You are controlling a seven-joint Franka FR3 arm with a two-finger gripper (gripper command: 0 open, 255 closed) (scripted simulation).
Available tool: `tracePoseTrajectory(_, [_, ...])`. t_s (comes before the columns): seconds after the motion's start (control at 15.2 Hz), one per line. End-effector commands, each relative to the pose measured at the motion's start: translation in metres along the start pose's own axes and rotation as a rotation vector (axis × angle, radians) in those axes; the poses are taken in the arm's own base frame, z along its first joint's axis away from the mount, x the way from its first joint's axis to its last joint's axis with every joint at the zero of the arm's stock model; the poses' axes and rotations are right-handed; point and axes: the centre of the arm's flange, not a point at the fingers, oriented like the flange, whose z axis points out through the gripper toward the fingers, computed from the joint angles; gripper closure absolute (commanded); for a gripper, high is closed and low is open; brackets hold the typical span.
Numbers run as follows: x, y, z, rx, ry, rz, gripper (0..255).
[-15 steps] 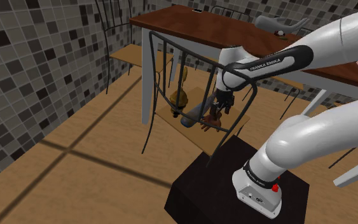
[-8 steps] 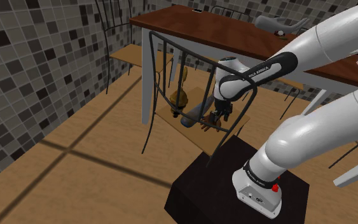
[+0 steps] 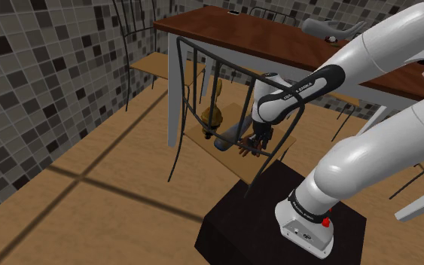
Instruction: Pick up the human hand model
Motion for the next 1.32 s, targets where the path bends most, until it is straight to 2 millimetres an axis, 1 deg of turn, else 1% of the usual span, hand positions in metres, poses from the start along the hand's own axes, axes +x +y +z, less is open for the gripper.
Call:
tracePoseTrajectory(0.0, [0.001,0.0,0.0,0.0,0.002,0.0,255])
tracePoseTrajectory(0.33, [0.001,0.0,-0.001,0.0,0.002,0.0,255])
tracePoseTrajectory(1.25, [-0.017,0.007,-0.072,0.0,0.002,0.0,255])
